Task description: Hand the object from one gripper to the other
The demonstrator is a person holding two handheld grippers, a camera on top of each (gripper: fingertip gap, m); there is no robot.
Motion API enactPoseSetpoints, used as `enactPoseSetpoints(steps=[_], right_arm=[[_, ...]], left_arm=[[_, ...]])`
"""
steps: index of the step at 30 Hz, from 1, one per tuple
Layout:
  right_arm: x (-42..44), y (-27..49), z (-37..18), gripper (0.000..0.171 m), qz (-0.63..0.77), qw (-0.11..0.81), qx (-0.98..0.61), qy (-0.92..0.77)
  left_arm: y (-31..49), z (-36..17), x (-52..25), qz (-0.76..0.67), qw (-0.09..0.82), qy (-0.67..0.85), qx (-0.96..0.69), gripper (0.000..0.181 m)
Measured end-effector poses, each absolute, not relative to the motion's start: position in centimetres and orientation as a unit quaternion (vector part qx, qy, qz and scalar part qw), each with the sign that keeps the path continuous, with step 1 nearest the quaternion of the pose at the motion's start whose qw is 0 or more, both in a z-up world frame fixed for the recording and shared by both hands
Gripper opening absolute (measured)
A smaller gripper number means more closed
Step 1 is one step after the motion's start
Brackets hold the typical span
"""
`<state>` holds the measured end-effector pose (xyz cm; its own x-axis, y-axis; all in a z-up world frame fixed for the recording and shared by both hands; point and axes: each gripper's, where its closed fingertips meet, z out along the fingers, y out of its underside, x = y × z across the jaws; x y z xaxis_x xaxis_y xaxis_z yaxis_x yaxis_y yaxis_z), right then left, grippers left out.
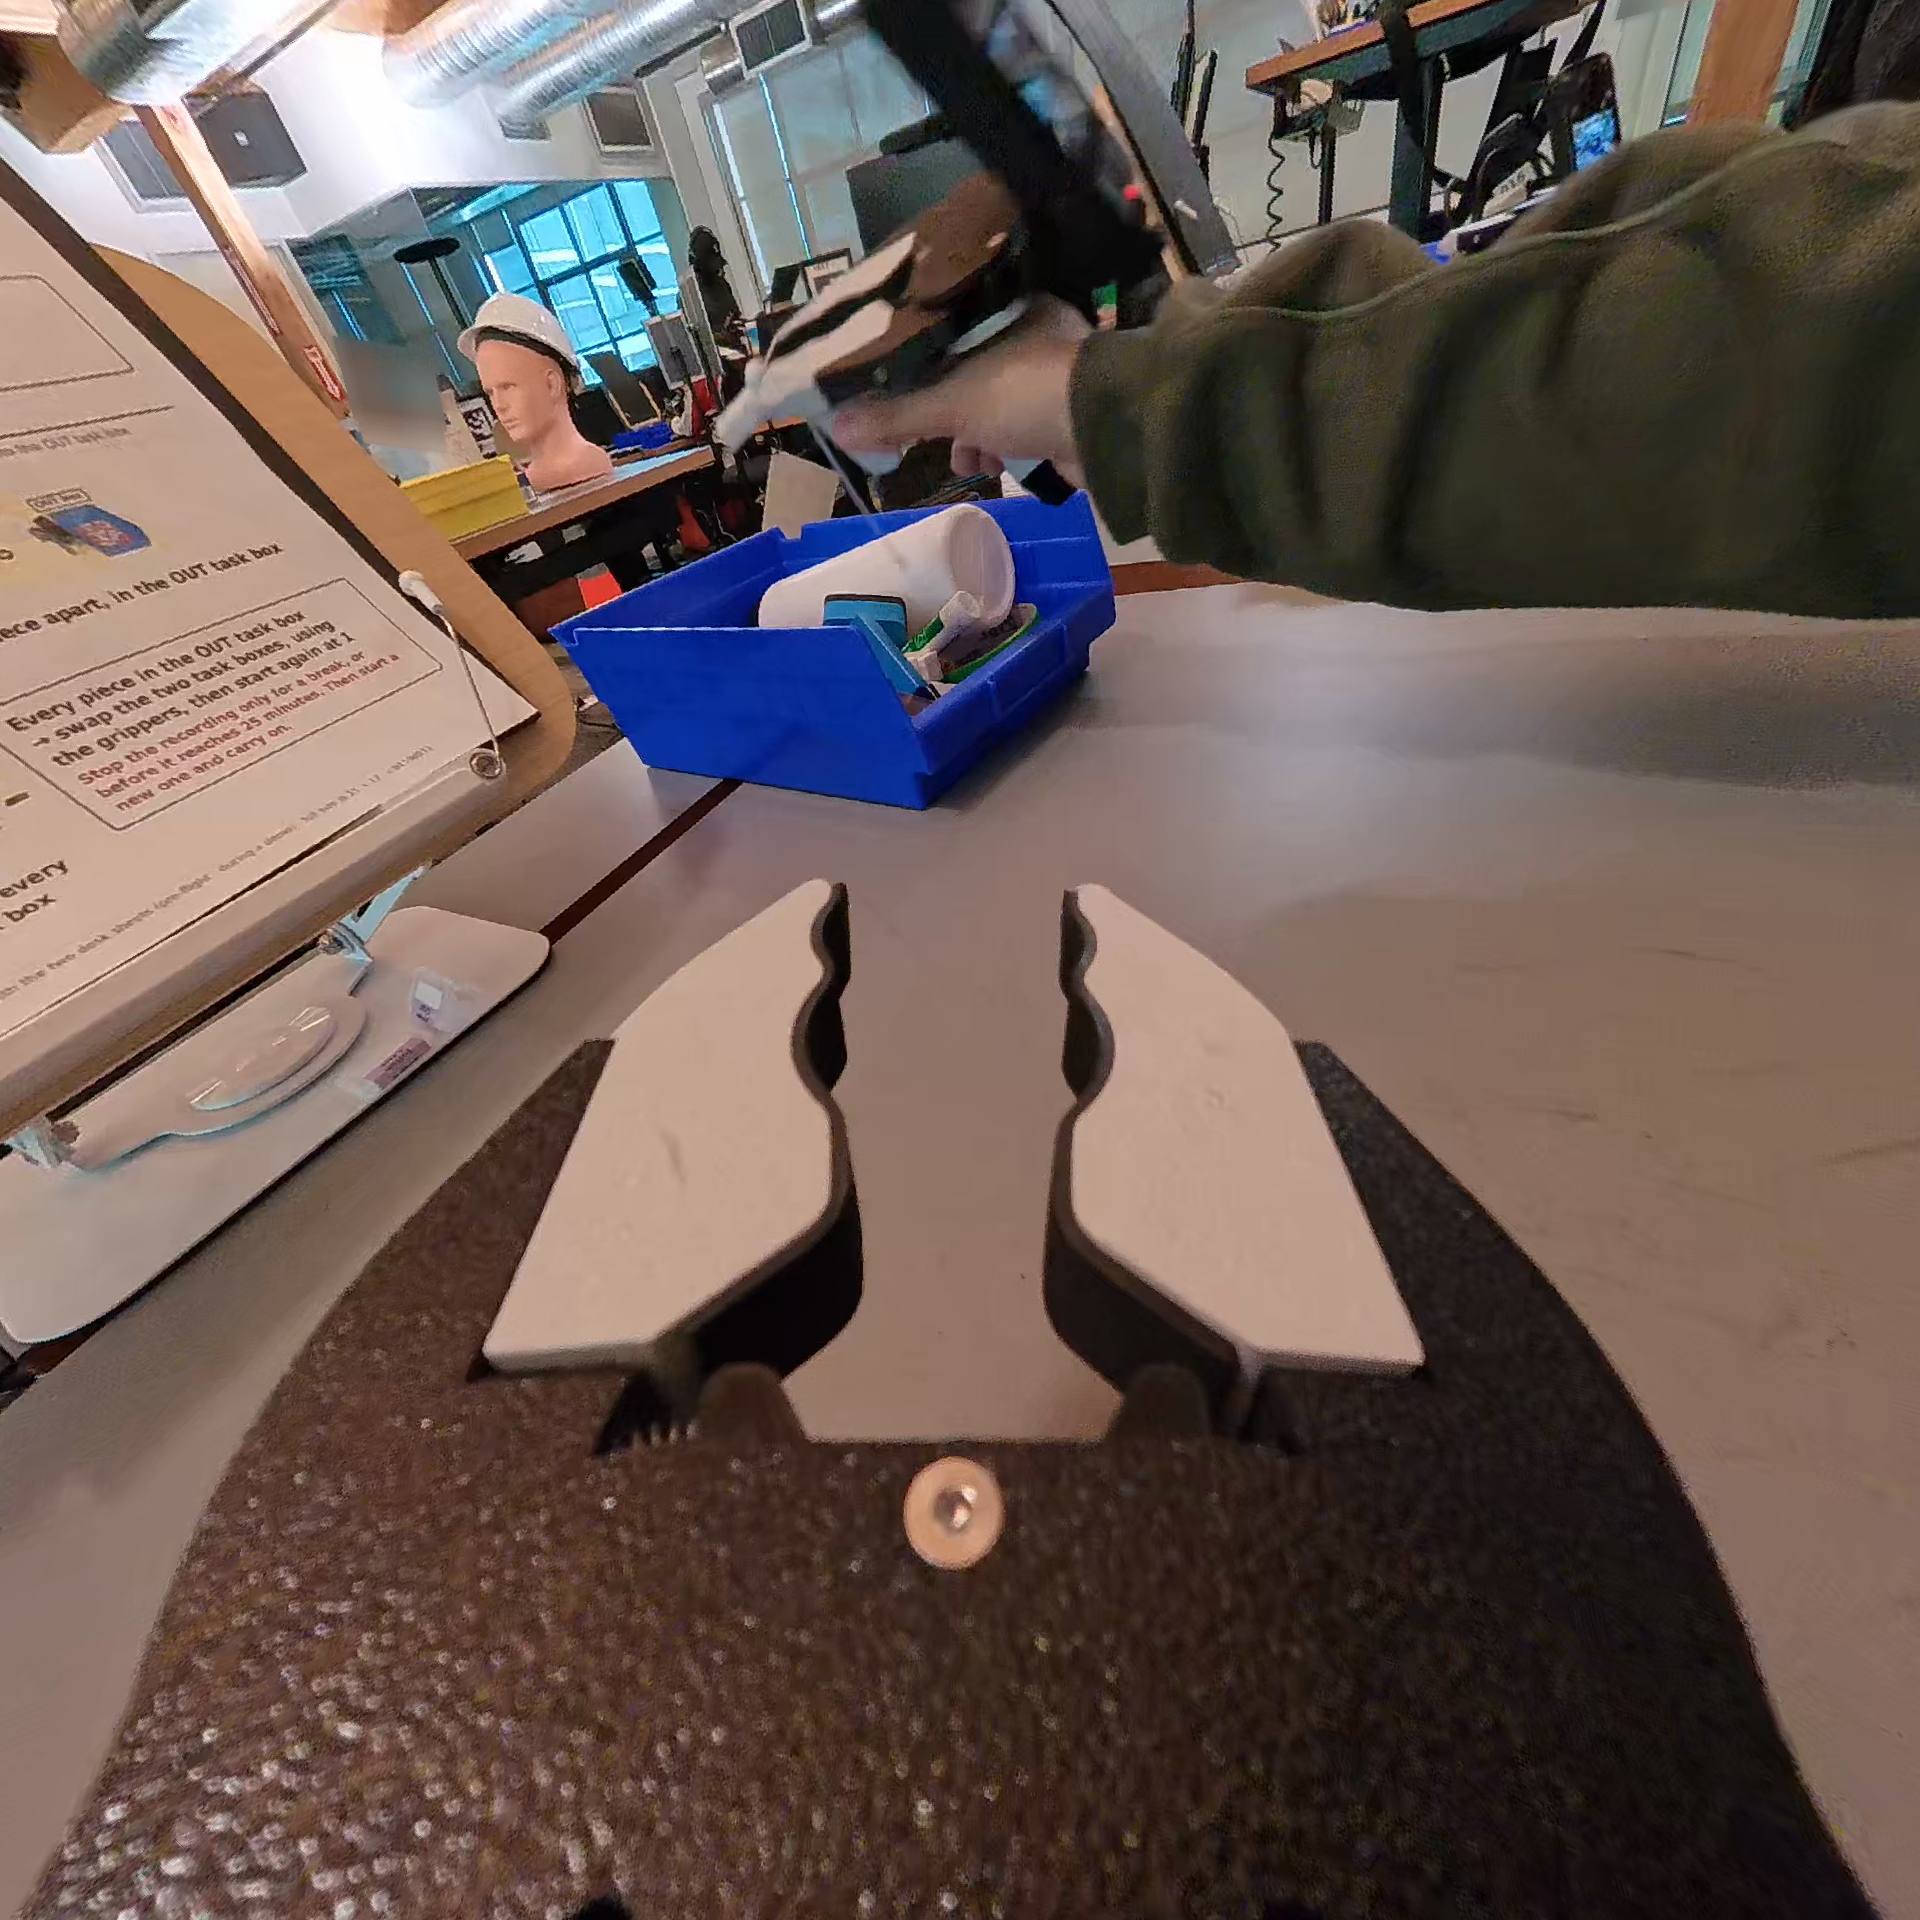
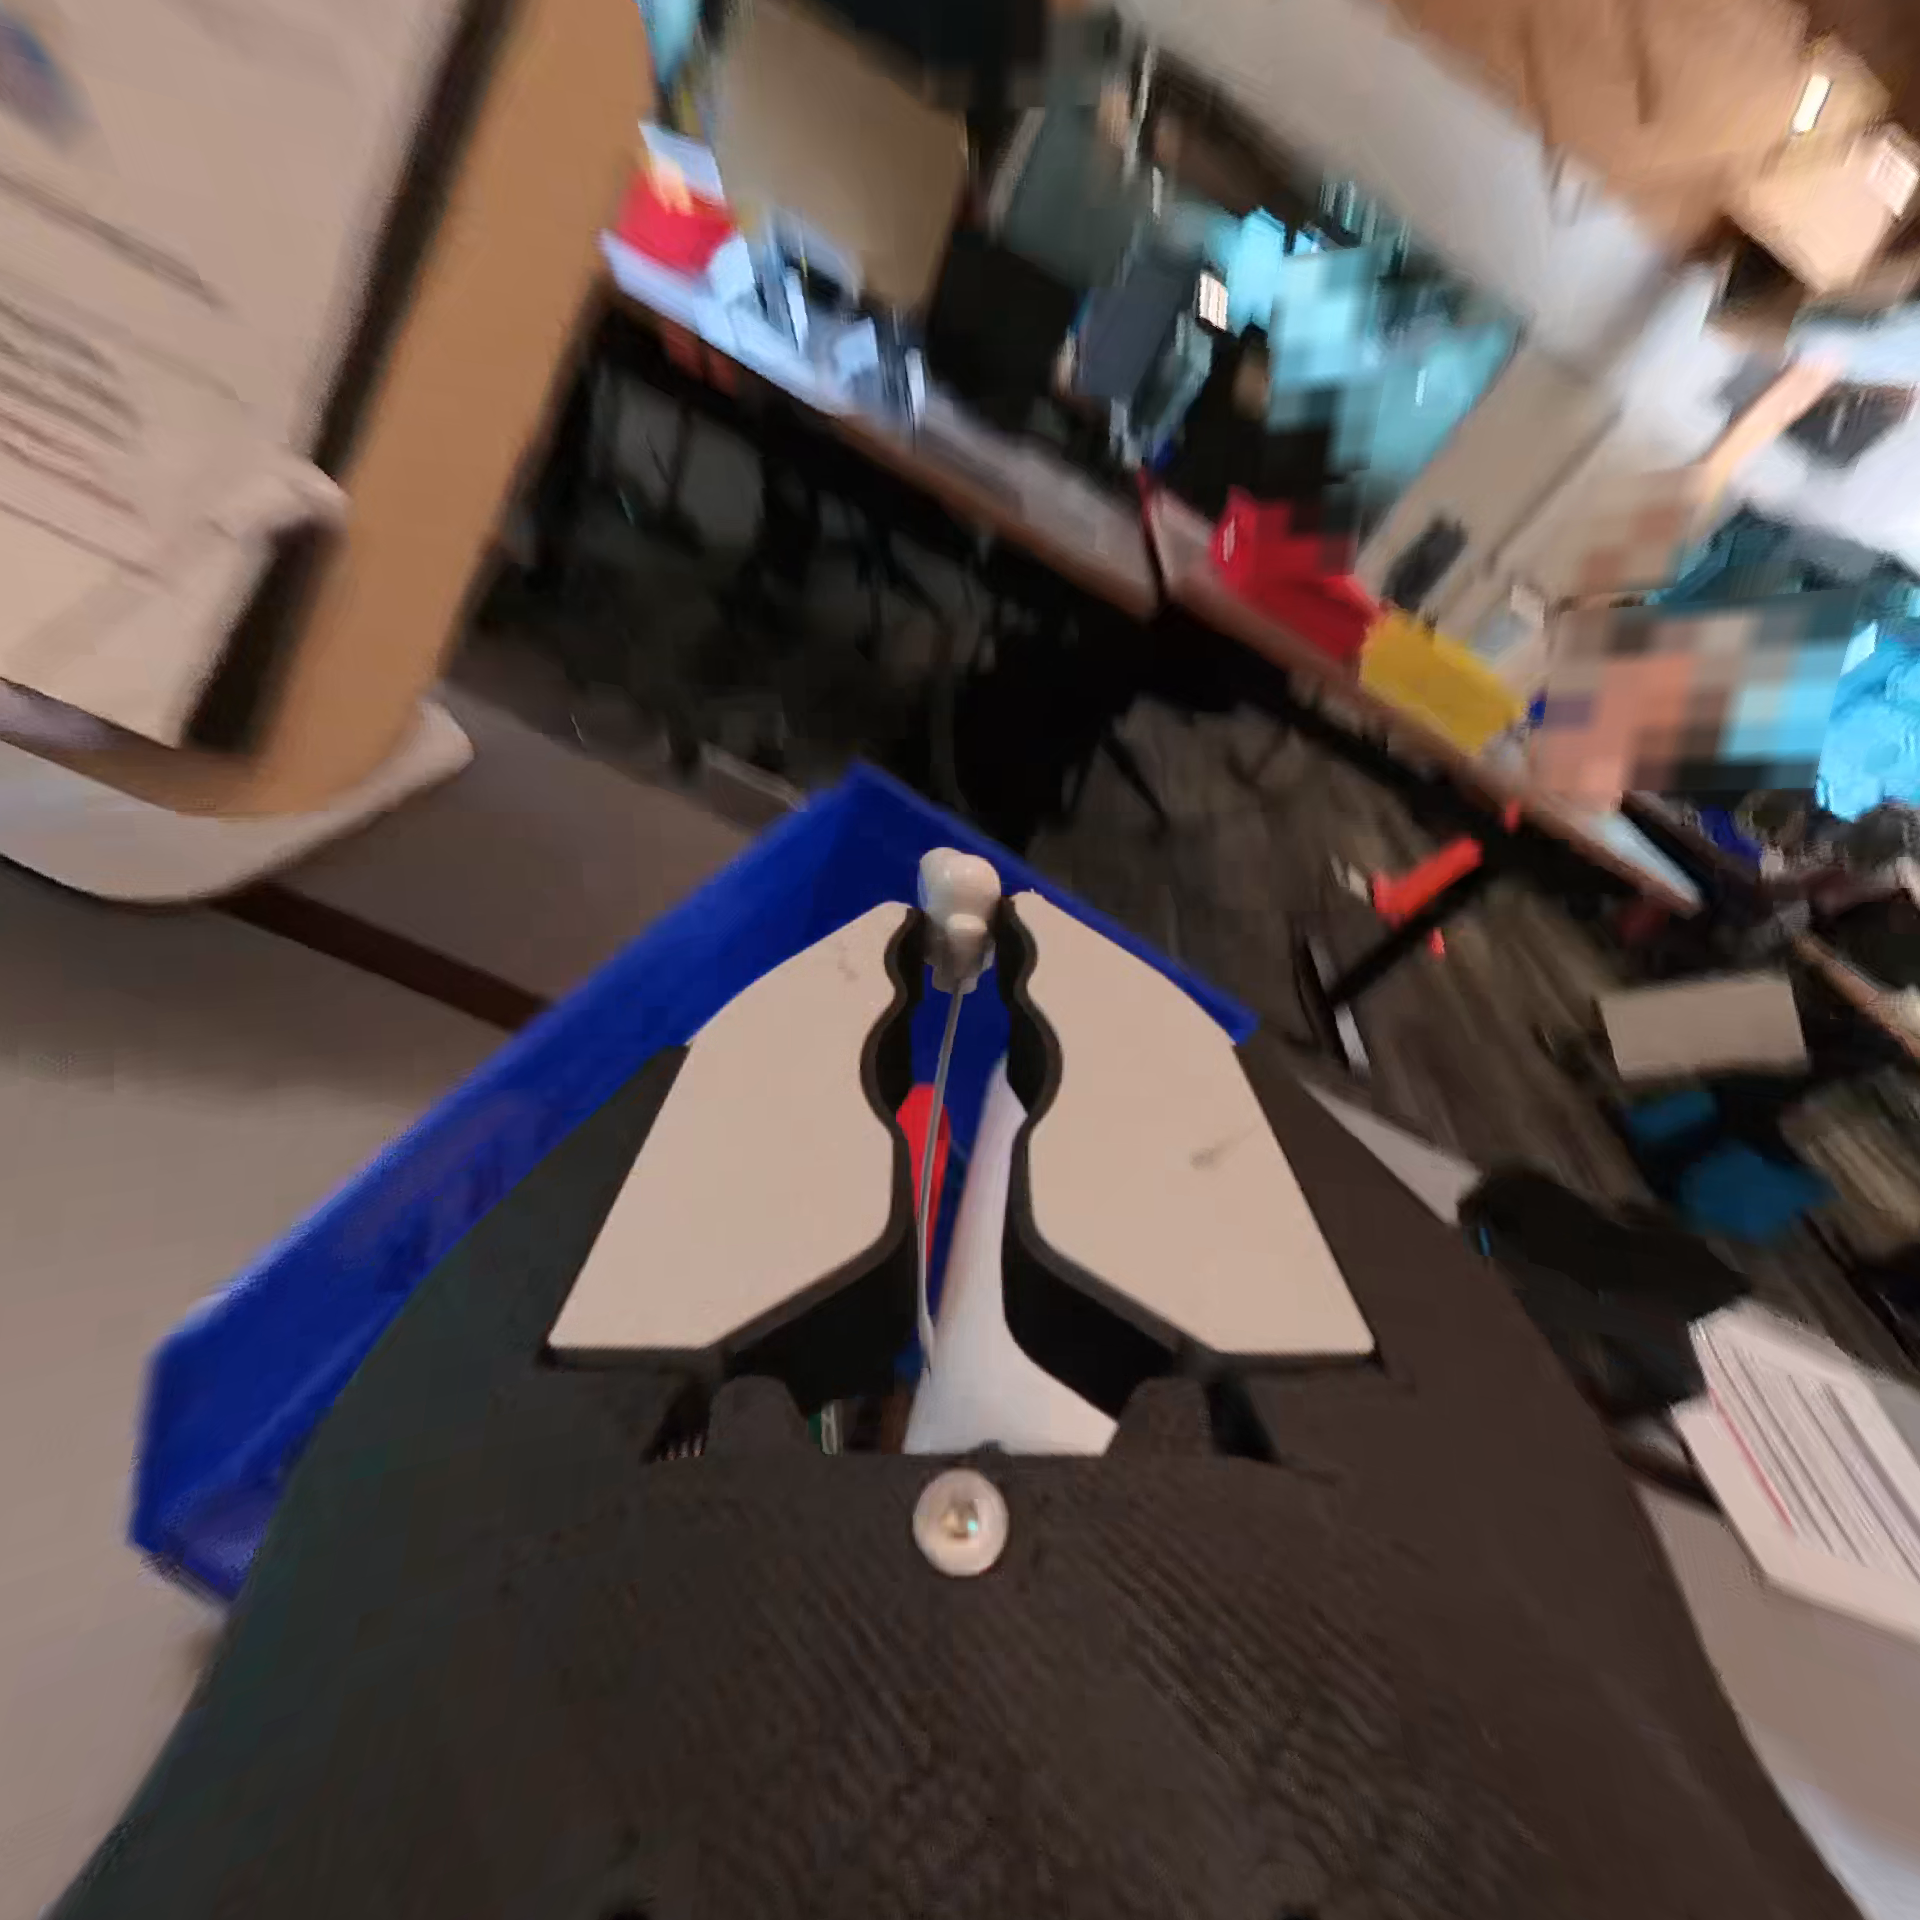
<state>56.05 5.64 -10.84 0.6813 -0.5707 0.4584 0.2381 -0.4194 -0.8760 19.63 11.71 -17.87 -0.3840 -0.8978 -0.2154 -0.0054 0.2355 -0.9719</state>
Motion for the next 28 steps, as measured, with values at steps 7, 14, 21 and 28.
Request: enactPoseSetpoints(steps=[7, 14, 21, 28], right_arm=[[58.0, 8.0, -17.8, 0.014, -0.292, 0.418, -0.839, 0.191], [55.8, 7.9, -15.5, 0.065, -0.245, 0.496, -0.790, 0.265], [45.9, 7.1, -14.1, 0.094, -0.176, 0.593, -0.764, 0.184], [35.8, 7.4, -16.7, 0.085, -0.101, 0.664, -0.734, 0.103]], left_arm=[[11.9, -18.1, 19.7, -0.516, 0.421, 0.655, -0.356, 0.037], [14.7, -15.1, 18.4, -0.542, 0.434, 0.599, -0.398, 0.038], [29.8, -11.4, 9.9, -0.410, 0.476, 0.507, -0.590, 0.039], [46.3, -18.3, 2.7, -0.178, 0.332, 0.549, -0.746, 0.049]])
